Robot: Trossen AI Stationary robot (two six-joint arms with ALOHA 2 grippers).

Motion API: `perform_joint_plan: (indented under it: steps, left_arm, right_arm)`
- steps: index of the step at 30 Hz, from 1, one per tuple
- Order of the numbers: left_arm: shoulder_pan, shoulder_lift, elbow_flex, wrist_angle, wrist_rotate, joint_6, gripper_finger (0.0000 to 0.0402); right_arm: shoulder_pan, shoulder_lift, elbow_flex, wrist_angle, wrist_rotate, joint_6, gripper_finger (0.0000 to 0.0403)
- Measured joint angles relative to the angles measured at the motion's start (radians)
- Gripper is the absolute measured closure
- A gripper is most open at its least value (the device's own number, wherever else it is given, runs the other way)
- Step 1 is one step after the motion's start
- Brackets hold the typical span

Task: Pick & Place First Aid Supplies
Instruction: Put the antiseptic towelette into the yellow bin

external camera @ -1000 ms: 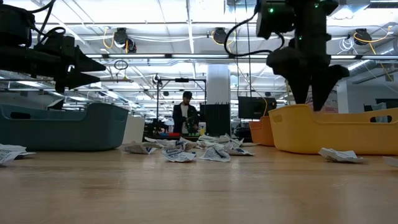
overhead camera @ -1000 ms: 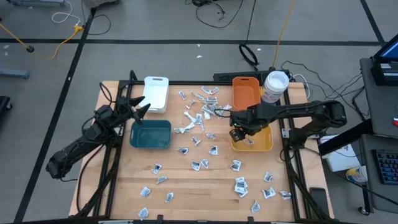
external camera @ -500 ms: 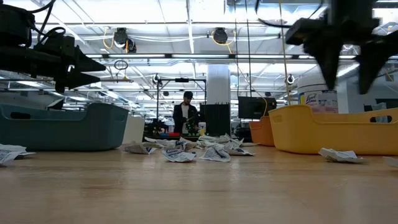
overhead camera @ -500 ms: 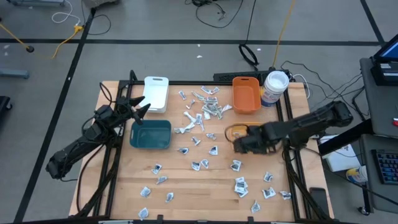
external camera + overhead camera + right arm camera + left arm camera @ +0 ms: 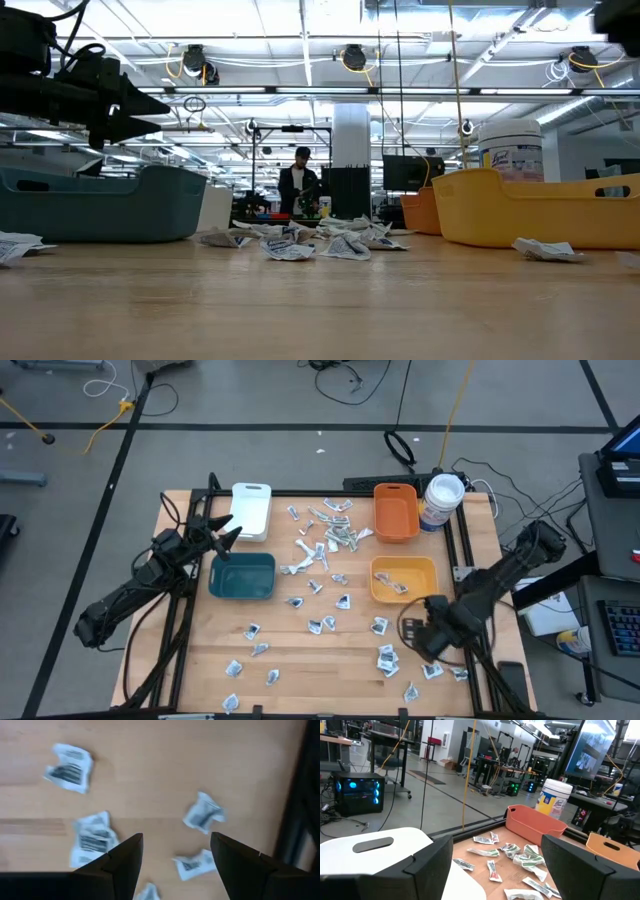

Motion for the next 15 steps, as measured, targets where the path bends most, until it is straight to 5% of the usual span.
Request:
perform_joint_plan:
  steps: [15]
  left_arm:
    - [0.000, 0.000, 0.000, 0.000, 0.000, 0.000, 0.0096]
  right_arm:
    - [0.087, 0.003, -0.187, 0.152, -0.029, 0.028, 0.0177]
